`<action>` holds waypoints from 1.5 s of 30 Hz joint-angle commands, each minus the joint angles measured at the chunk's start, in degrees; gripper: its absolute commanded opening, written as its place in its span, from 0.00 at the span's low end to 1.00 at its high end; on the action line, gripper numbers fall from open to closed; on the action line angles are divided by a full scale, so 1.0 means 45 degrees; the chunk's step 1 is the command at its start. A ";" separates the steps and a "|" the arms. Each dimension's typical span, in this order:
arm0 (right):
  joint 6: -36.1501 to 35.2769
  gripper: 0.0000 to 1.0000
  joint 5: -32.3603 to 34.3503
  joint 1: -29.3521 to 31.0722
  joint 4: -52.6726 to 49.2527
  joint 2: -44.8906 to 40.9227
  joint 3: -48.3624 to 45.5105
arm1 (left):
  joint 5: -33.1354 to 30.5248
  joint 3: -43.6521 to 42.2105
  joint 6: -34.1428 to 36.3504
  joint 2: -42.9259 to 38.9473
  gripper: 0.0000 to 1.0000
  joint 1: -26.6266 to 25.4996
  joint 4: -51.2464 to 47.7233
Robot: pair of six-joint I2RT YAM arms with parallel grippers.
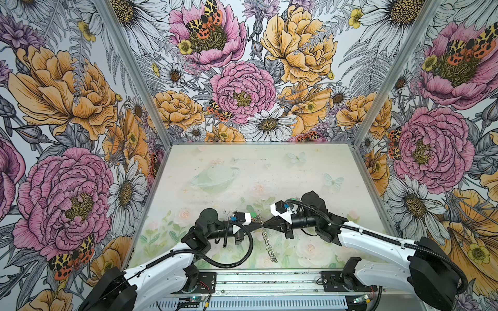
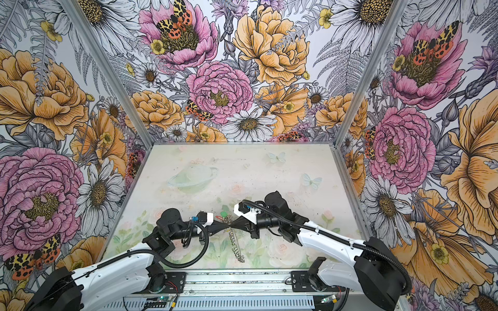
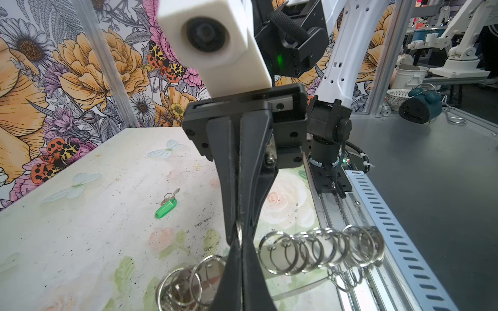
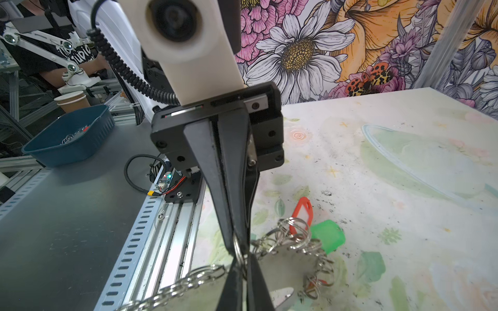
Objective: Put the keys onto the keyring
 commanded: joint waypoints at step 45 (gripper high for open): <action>-0.2565 0.00 0.4971 0.1739 -0.7491 0.0348 0.4482 | -0.0036 0.1061 0.0549 0.1052 0.06 0.0005 -0.1546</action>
